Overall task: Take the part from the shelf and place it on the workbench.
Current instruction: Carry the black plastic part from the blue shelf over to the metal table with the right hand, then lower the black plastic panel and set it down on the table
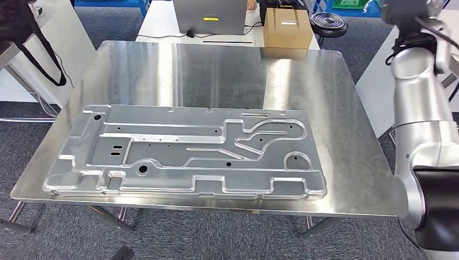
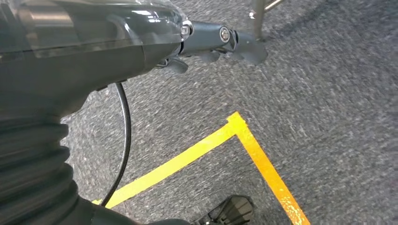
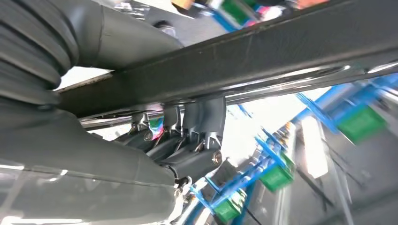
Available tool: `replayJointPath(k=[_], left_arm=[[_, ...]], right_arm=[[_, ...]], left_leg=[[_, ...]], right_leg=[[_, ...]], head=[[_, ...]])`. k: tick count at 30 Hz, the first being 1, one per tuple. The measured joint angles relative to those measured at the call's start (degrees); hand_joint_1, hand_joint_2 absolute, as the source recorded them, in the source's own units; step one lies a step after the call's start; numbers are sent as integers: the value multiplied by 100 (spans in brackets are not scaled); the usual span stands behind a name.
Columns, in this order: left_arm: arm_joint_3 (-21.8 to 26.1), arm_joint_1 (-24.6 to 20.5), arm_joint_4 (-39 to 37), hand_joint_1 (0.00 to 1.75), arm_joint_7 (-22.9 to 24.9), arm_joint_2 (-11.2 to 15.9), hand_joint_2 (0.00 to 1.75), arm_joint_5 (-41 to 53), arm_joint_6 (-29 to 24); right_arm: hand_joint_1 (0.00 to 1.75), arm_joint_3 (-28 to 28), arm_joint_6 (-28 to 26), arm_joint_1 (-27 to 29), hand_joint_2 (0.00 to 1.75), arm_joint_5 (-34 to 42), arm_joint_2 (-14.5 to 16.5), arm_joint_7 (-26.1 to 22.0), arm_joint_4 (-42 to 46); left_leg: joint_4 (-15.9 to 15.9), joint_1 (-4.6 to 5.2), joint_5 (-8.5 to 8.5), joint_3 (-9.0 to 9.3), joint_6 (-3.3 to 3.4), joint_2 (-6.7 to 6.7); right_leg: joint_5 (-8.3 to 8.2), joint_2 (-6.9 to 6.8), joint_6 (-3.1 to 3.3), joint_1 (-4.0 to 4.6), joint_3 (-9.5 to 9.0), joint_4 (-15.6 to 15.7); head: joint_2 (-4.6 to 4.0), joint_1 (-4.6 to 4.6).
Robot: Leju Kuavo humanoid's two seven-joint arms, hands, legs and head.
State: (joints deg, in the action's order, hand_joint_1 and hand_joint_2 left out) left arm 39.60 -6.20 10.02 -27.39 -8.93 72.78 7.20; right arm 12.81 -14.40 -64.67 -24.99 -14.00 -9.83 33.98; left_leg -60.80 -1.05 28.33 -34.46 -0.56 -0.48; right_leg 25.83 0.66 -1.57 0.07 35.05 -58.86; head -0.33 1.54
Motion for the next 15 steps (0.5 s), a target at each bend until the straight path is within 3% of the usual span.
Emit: replayJointPath(k=[6,15], left_arm=[[-149,-113,3,0,-4,-3,175,111,218],[-327,-198,16,0,154,-3,175,201,404]], right_arm=[[175,482,-257,177,175,-382,549,43,-759],[175,884,-261,604,175,-664,1540,-6,-1175]], left_leg=[[14,-10,-9,2,-13,-3],[17,-21,-9,-4,-15,-4]], right_leg=[[3,-1,5,10,5,-2],[11,0,17,21,12,-5]], head=[[0,0],[0,1]])
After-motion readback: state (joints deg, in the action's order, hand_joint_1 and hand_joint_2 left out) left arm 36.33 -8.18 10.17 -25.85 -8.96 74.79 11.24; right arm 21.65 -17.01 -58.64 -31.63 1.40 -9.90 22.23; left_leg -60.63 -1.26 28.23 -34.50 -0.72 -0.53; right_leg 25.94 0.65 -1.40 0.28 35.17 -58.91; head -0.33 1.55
